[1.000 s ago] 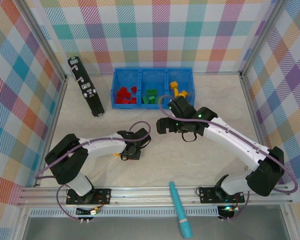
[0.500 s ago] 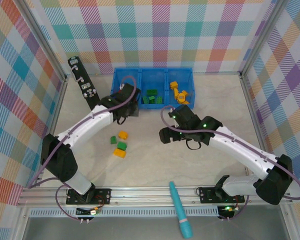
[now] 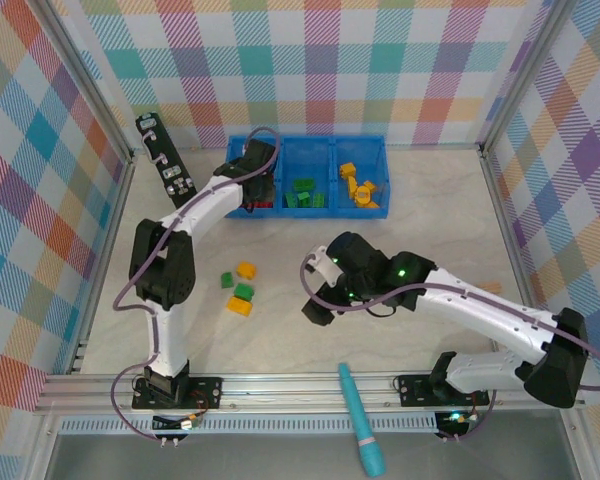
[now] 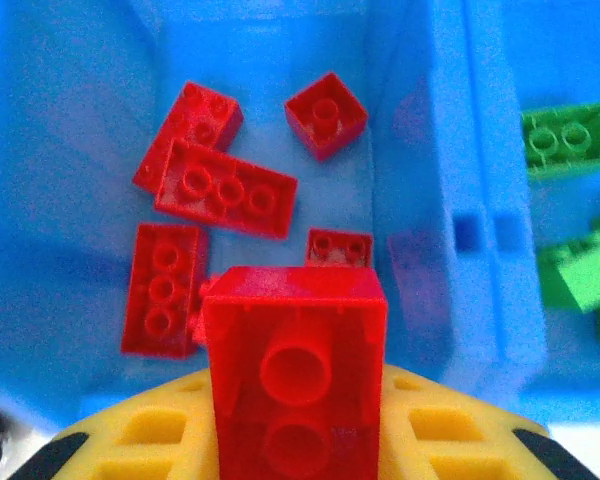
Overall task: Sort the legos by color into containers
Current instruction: Place the lego in the container, then pick up the lego from the center of the table.
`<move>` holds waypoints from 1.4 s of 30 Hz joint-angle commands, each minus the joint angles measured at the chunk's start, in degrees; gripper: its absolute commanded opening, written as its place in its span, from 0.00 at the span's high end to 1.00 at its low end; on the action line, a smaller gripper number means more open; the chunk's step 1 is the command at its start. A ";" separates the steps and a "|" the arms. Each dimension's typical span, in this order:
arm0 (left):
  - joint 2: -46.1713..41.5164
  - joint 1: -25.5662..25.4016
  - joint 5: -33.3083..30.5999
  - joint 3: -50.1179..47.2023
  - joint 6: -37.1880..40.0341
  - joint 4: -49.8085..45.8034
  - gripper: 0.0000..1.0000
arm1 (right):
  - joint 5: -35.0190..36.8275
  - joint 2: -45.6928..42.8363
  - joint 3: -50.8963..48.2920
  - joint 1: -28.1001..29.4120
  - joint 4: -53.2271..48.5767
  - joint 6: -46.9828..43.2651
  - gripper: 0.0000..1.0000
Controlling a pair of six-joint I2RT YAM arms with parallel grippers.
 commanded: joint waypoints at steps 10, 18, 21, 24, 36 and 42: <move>5.91 1.83 0.51 6.26 0.97 1.29 0.56 | 0.62 10.48 4.65 5.63 5.04 -5.06 0.11; 1.47 2.20 0.63 8.95 4.12 -2.22 0.43 | 0.76 17.91 9.38 5.81 7.14 -5.73 0.14; -4.45 2.28 1.59 8.52 5.29 -3.81 0.41 | 0.52 20.66 10.98 5.81 9.01 -6.47 0.14; -11.75 2.28 0.57 8.39 6.85 -6.22 0.39 | -1.44 24.86 13.46 5.81 10.96 -7.16 0.16; -38.12 3.47 0.89 7.43 13.19 -24.41 0.26 | -4.03 39.28 23.44 5.82 13.43 -12.78 0.20; -48.40 3.60 -3.75 4.10 14.79 -31.23 0.18 | -3.47 44.38 25.91 5.72 13.49 -13.64 0.22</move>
